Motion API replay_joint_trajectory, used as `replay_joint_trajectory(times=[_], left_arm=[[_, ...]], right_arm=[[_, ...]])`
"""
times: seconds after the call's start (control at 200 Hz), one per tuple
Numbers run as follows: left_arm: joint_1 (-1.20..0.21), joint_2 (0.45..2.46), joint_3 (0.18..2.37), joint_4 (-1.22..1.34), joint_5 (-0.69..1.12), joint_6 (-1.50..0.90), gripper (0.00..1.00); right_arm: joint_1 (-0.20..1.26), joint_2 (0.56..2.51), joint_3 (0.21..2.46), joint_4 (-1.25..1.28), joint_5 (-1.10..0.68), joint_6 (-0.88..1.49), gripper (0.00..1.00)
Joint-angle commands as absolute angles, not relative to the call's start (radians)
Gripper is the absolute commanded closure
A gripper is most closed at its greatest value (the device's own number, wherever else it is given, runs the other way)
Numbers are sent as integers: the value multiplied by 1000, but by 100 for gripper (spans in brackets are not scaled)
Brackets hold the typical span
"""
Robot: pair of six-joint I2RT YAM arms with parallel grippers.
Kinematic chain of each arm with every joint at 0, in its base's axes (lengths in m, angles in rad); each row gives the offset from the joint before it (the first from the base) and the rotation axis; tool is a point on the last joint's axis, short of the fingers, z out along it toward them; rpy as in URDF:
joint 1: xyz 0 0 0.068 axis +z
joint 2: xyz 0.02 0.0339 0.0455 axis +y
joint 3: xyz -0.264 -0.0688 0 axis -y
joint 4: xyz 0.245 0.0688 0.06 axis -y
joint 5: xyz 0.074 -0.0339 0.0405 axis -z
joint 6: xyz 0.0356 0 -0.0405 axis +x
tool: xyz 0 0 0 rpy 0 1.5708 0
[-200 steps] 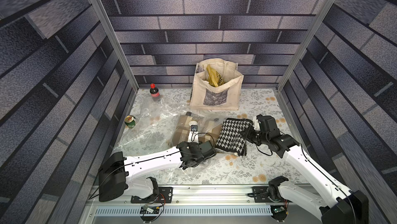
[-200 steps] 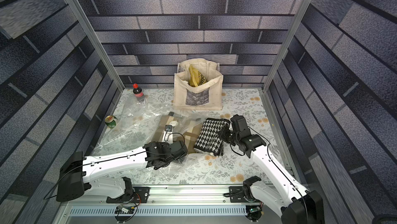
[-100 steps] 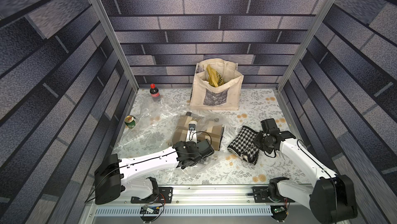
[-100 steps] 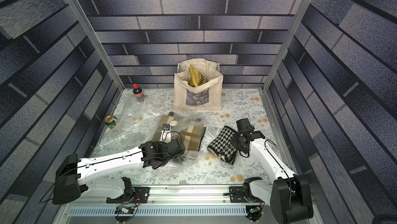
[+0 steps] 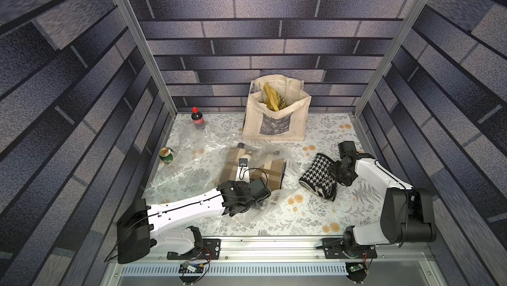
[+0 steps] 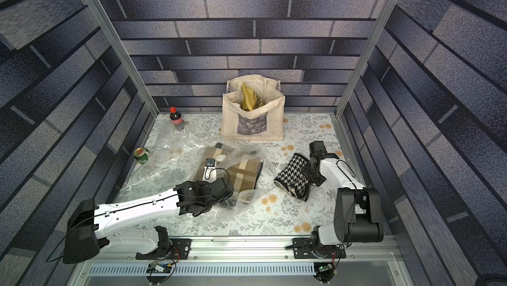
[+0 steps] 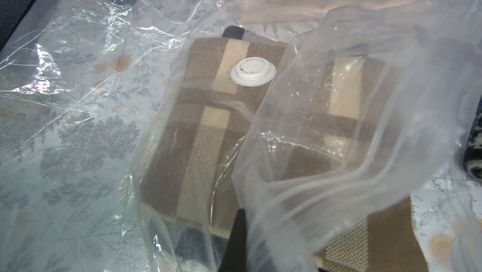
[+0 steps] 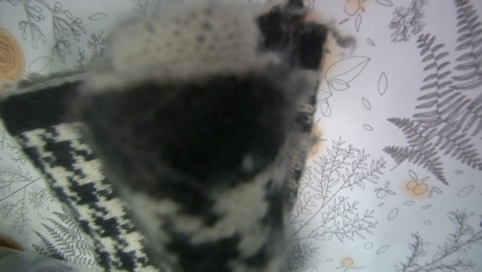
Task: Take the scarf out of the vacuum bag
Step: Move the scarf to the center of the board.
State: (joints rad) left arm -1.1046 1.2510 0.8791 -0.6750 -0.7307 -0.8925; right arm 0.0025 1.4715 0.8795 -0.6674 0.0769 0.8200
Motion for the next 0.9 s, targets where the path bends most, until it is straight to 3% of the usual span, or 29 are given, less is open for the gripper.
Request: replay_joint_trajectory(times=[0.0, 0.891], left_arm=[[-1103, 1256, 889, -676, -729, -865, 100], [-1135, 1351, 949, -642, -686, -842, 100]], right_arm=[[-27, 1530, 926, -589, 64, 873, 100], [-145, 2015, 1373, -389, -73, 1197, 100]])
